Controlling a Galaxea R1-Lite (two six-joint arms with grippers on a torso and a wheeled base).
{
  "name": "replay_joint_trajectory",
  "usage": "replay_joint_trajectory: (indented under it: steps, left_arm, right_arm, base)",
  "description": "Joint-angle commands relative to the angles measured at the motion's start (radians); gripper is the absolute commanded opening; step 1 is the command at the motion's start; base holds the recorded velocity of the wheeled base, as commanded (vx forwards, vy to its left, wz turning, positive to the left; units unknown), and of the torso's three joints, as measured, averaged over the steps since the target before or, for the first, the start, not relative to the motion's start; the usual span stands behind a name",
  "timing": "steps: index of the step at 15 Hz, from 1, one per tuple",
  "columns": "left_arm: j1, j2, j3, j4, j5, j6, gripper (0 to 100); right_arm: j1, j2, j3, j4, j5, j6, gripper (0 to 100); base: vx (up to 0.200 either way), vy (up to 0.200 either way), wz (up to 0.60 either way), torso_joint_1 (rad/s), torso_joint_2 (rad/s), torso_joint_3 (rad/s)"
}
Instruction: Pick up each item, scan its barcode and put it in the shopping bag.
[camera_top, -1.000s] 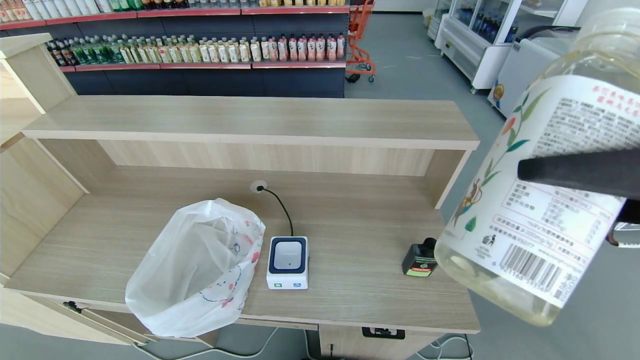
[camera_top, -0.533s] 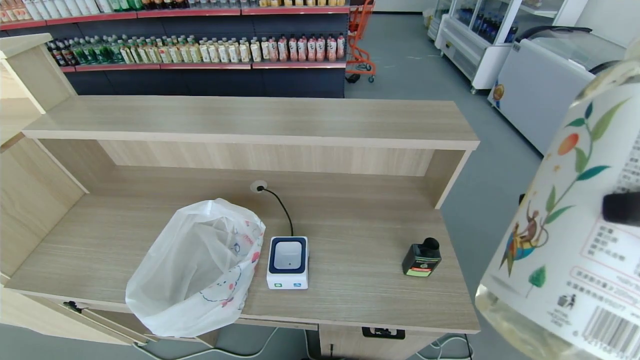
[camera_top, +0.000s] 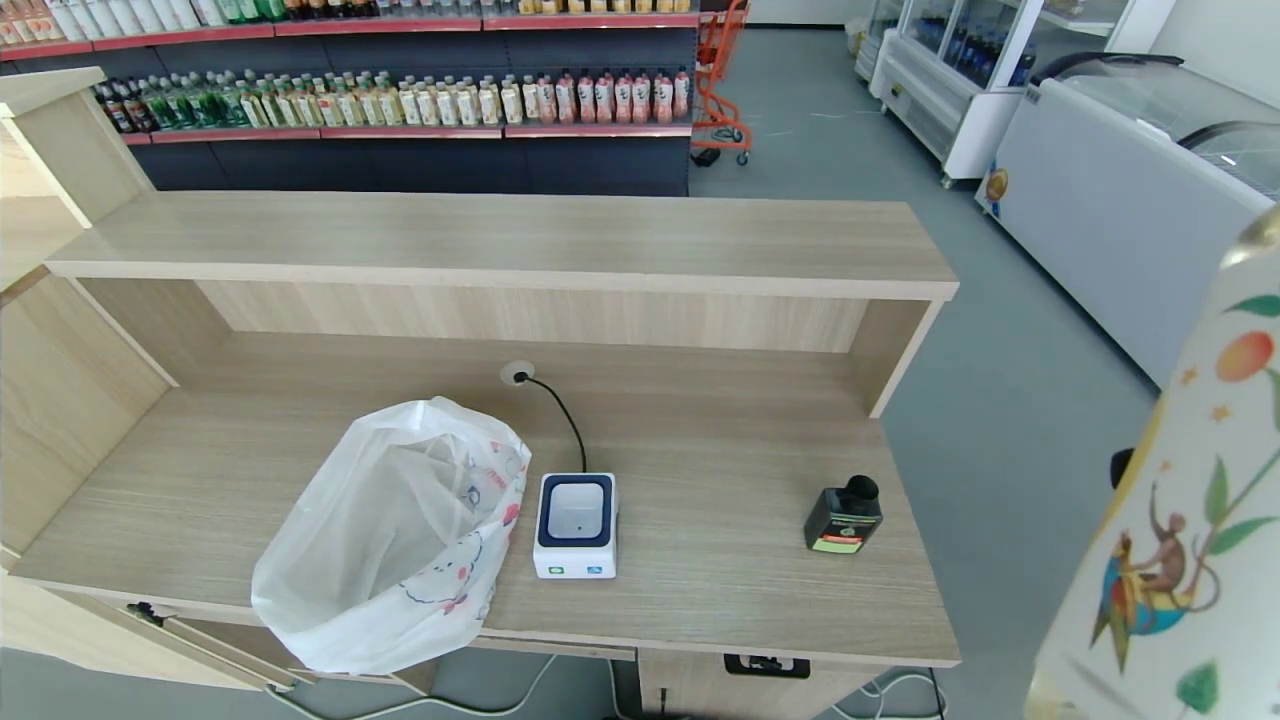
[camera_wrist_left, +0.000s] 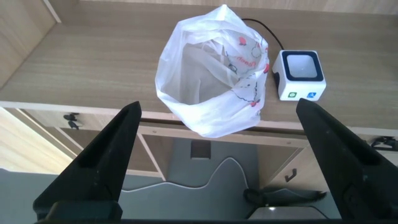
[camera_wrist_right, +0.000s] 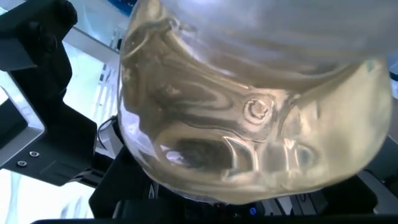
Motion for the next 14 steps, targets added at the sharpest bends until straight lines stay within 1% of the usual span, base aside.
replay_joint_trajectory:
  steps: [1,8,10,11,12,13,14]
  left_arm:
    - [0.0,0.0,0.0,-0.001,0.0,0.0,100]
    - [0.0,0.0,0.0,-0.001,0.0,0.0,100]
    - [0.0,0.0,0.0,-0.001,0.0,0.0,100]
    - [0.0,0.0,0.0,-0.001,0.0,0.0,100]
    - [0.0,0.0,0.0,0.0,0.0,0.0,100]
    - [0.0,0.0,0.0,-0.001,0.0,0.0,100]
    - [0.0,0.0,0.0,0.0,0.0,0.0,100]
  right_arm:
    - [0.004,-0.007,0.018,0.0,0.0,-0.003,0]
    - [-0.003,-0.021,0.023,-0.002,-0.01,-0.008,0]
    - [-0.035,-0.013,0.021,-0.004,-0.059,-0.049,0]
    - [-0.053,0.01,0.026,-0.004,-0.142,-0.127,0]
    - [-0.079,0.045,0.038,-0.004,-0.252,-0.238,0]
    - [-0.121,0.073,0.064,-0.002,-0.362,-0.42,0]
    - [-0.161,0.089,0.084,-0.002,-0.444,-0.544,0]
  base:
    - [0.0,0.0,0.0,0.0,0.0,0.0]
    - [0.0,0.0,0.0,0.0,0.0,0.0]
    - [0.0,0.0,0.0,0.0,0.0,0.0]
    - [0.0,0.0,0.0,0.0,0.0,0.0]
    - [0.0,0.0,0.0,0.0,0.0,0.0]
    - [0.0,0.0,0.0,0.0,0.0,0.0]
    - [0.0,0.0,0.0,0.0,0.0,0.0]
